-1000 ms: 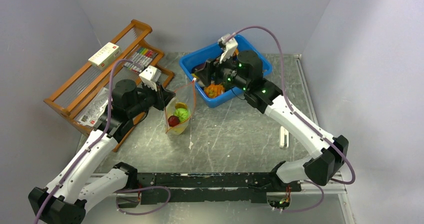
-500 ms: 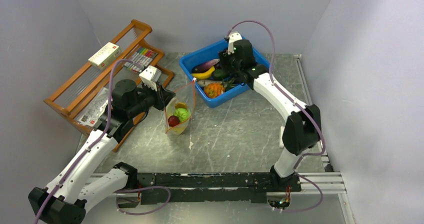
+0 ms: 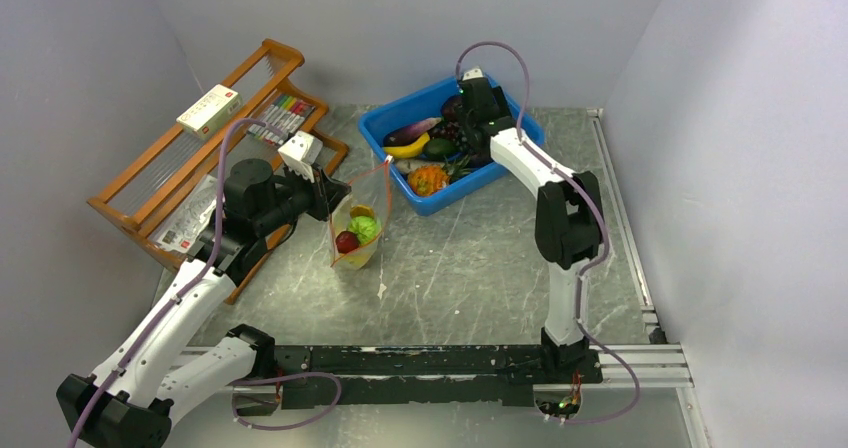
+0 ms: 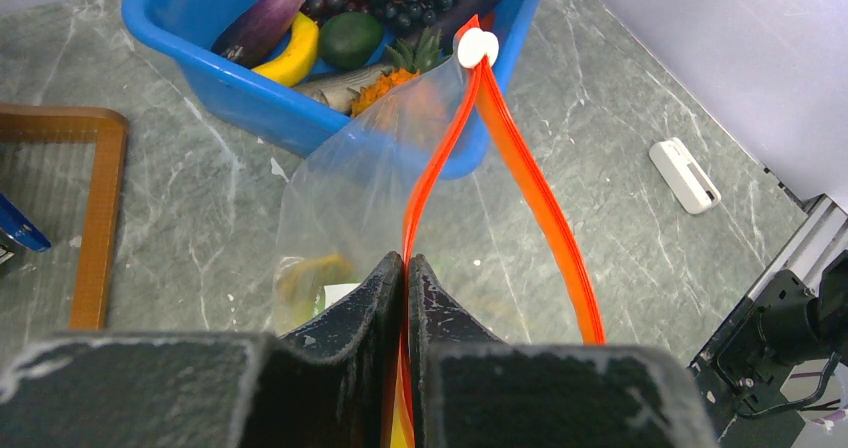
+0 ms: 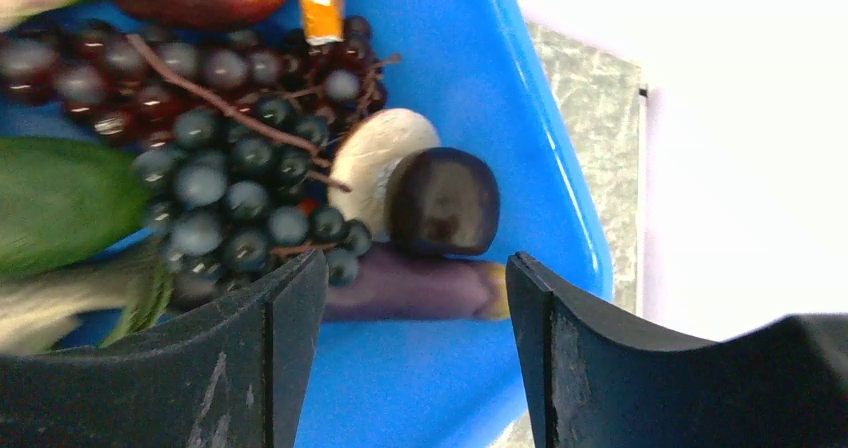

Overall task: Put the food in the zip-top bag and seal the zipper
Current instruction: Pick up the fake fruit from the bin.

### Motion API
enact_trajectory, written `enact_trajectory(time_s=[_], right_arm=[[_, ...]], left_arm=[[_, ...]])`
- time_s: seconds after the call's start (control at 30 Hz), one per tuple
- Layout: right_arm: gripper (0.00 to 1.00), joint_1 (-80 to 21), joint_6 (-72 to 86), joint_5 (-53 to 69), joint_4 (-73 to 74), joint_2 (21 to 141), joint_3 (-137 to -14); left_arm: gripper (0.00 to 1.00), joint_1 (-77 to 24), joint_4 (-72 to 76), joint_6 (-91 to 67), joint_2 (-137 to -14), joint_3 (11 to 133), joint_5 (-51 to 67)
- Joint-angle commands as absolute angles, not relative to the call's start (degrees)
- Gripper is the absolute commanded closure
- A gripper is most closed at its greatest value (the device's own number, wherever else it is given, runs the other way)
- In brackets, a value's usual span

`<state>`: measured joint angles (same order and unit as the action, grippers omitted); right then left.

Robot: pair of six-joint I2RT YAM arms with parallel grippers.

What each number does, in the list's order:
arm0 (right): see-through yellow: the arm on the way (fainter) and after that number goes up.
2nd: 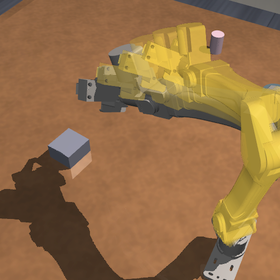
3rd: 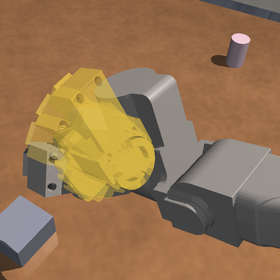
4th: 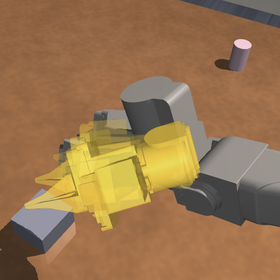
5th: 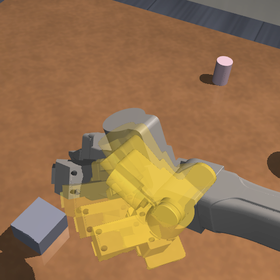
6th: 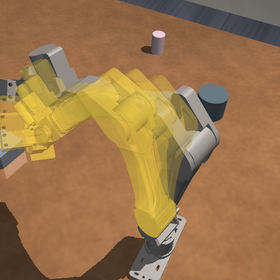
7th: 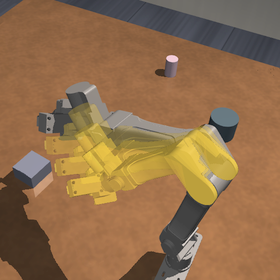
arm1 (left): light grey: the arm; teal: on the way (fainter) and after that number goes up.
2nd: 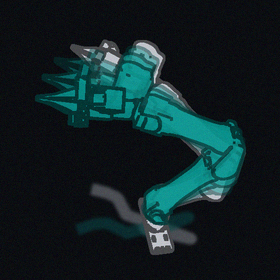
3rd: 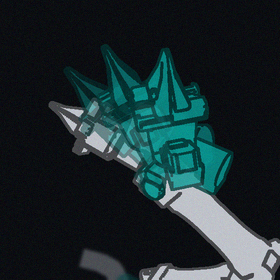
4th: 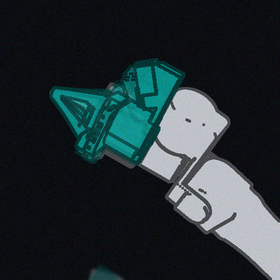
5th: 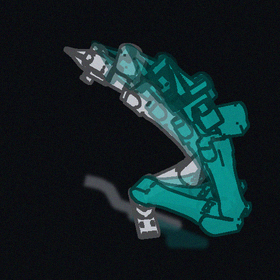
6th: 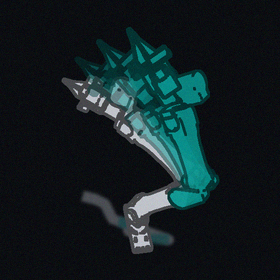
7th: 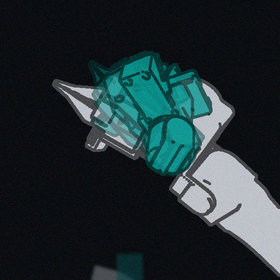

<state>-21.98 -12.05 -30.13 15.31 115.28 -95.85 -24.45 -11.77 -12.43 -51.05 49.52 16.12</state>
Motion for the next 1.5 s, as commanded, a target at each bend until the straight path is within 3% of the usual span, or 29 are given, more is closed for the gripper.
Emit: enact_trajectory(time_s=[0.0,0.3,0.67,1.03,1.47], right_arm=[[0.33,-20.86,-14.79,-36.95,15.95,121.57,-100.83],[0.31,-18.63,-15.22,-38.18,18.35,127.98,-107.61],[0.36,-16.85,-14.27,-34.88,18.02,127.63,-104.58],[0.3,-15.78,-13.12,-31.4,20.84,128.85,-106.27],[0.32,-15.74,-13.8,-31.69,21.29,130.12,-107.14]], left_arm=[[0.93,-23.91,-9.51,-12.04,-50.64,49.23,16.83],[0.93,-23.9,-9.61,-11.87,-50.82,49.09,15.86],[0.93,-23.73,-9.59,-11.85,-51.2,49.17,16.24],[0.93,-23.73,-9.6,-11.87,-51.08,49.27,16.61],[0.93,-23.73,-9.51,-11.8,-50.41,49.14,16.45]])
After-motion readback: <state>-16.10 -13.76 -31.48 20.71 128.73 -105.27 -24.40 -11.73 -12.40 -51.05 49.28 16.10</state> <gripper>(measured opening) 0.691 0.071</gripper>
